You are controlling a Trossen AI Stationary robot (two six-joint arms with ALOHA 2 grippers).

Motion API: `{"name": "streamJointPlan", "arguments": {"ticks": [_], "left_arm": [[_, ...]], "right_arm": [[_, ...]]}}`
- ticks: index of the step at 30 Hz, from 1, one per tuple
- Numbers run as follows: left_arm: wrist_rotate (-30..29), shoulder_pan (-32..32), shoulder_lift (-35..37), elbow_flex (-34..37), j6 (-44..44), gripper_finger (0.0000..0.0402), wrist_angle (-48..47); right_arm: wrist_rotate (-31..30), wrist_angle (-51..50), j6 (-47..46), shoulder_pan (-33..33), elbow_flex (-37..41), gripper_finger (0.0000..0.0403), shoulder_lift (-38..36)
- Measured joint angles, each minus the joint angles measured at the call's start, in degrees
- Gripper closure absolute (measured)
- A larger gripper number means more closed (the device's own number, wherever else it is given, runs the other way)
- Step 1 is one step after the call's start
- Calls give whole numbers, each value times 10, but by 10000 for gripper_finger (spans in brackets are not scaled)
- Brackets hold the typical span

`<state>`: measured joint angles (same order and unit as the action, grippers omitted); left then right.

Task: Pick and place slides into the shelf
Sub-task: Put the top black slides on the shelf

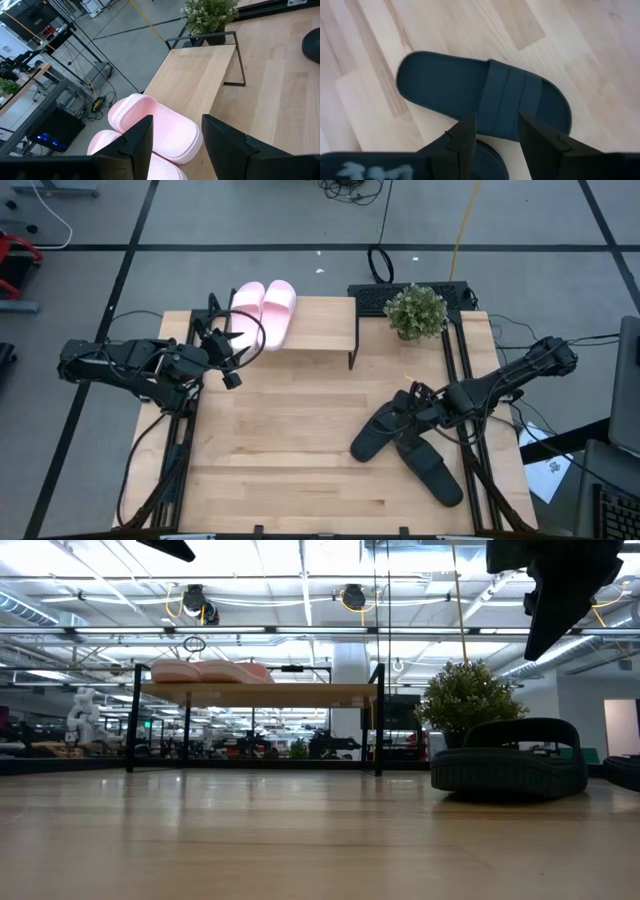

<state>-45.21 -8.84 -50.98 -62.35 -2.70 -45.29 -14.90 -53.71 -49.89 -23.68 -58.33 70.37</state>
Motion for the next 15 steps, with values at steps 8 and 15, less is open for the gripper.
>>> {"name": "streamJointPlan", "arguments": {"ticks": [8,15], "left_arm": [[-1,0,0,0,2,227,0],[-1,0,0,0,3,227,0]], "right_arm": [[-34,52,32,1,0,269,1],[-59,120,90,-30,-10,269,29]]}}
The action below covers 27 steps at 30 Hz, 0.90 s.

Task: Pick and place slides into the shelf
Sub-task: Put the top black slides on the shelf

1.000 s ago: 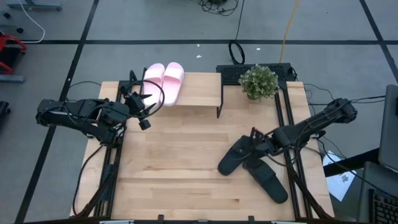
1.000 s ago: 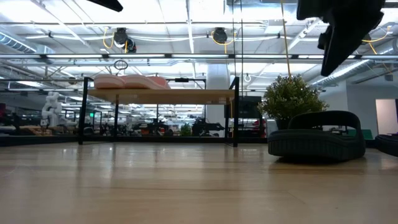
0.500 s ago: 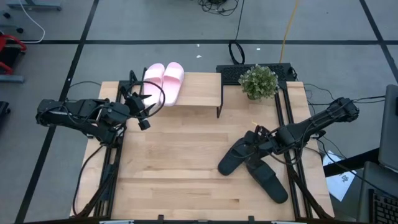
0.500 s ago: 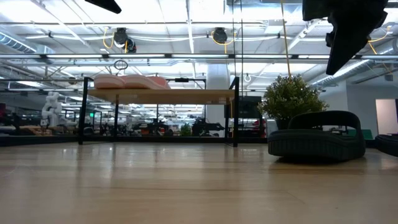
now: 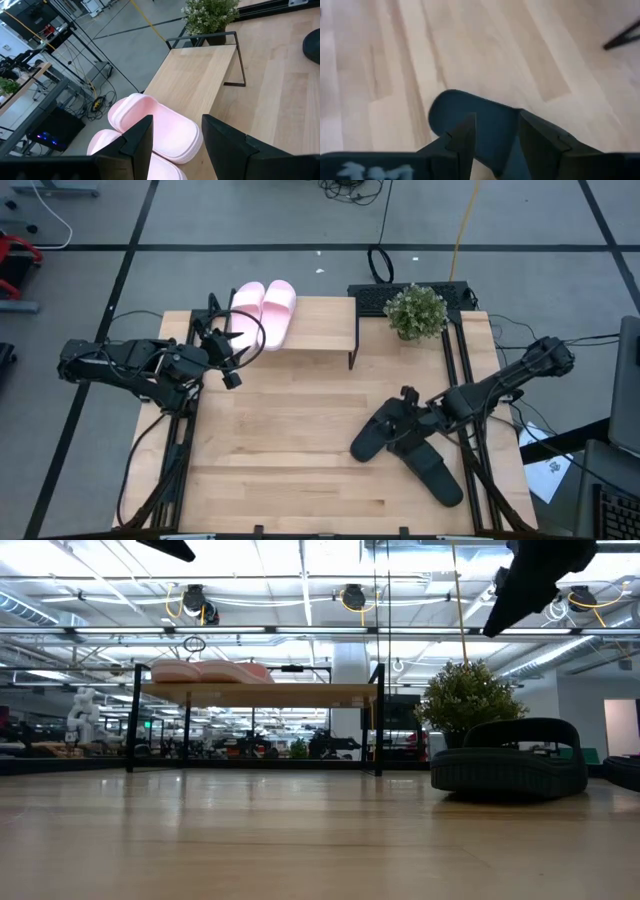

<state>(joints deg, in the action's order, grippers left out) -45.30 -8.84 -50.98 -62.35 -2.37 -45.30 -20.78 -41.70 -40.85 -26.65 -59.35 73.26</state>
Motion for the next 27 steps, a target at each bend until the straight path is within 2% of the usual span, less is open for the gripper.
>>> {"name": "streamJointPlan", "arguments": {"ticks": [5,10,14,18,27], "left_arm": [[0,0,0,0,0,227,0],[0,0,0,0,1,227,-2],[1,0,0,0,4,227,-10],[1,0,0,0,16,227,-17],[3,0,0,0,16,227,-17]], "right_arm": [[-24,-41,30,-32,-82,269,81],[-91,-214,31,-60,-244,269,206],[-136,-381,-30,-70,-341,269,300],[-136,-487,-117,-66,-358,269,357],[-78,-470,-159,-46,-341,269,375]]}}
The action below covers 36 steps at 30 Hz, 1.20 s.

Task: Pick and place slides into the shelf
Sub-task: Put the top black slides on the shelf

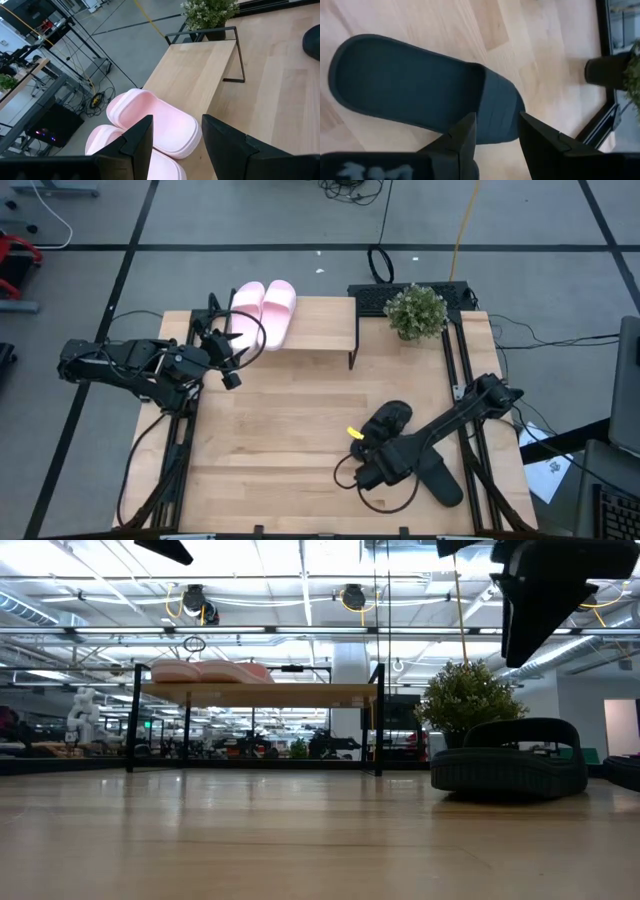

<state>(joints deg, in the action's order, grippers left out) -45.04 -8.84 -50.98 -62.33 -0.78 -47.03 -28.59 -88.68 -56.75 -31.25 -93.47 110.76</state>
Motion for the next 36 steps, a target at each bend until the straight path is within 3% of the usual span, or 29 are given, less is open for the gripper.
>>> {"name": "streamJointPlan", "arguments": {"ticks": [20,36], "left_arm": [[0,0,0,0,-5,227,0],[0,0,0,0,-4,227,0]], "right_arm": [[5,93,54,27,0,269,0],[99,50,9,44,41,269,0]]}}
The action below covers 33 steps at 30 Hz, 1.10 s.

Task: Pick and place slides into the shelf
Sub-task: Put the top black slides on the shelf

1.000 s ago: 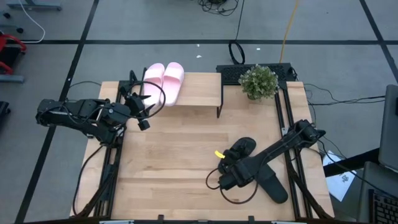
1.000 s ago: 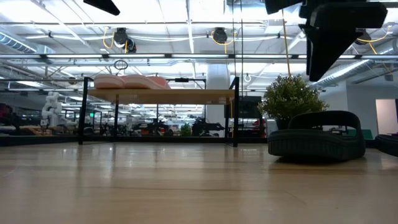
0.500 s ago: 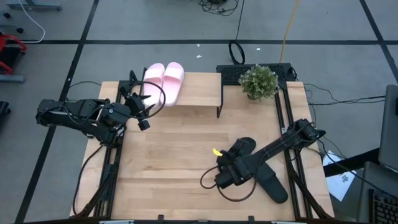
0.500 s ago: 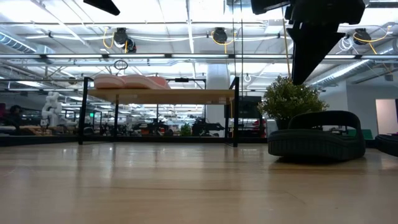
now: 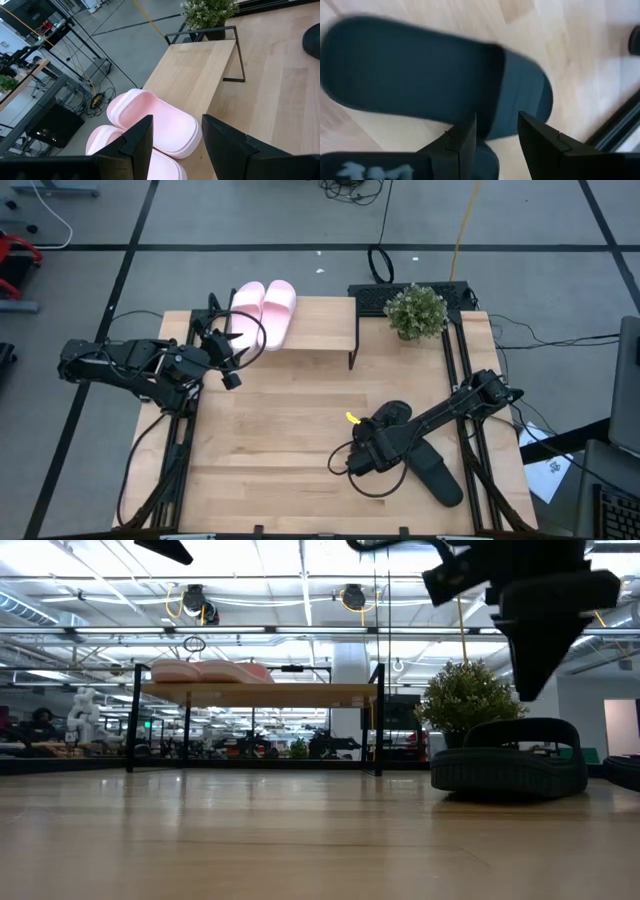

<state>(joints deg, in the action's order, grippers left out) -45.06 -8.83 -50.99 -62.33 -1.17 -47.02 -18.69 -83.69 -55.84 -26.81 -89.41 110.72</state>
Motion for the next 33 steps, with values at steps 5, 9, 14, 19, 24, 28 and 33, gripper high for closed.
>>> {"name": "streamJointPlan", "arguments": {"ticks": [5,9,14,19,24,28,33], "left_arm": [[0,0,0,0,0,227,0],[0,0,0,0,0,227,0],[0,0,0,0,0,227,0],[0,0,0,0,0,227,0],[0,0,0,0,0,227,0],[0,0,0,0,0,227,0],[0,0,0,0,0,227,0]], "right_arm": [[9,-1,-2,0,13,269,0],[9,-2,-1,1,13,269,0],[9,26,3,1,13,269,0],[9,41,10,4,13,269,0],[-4,27,10,13,13,269,0],[-7,27,11,19,13,269,0],[-6,27,11,20,23,269,0]]}}
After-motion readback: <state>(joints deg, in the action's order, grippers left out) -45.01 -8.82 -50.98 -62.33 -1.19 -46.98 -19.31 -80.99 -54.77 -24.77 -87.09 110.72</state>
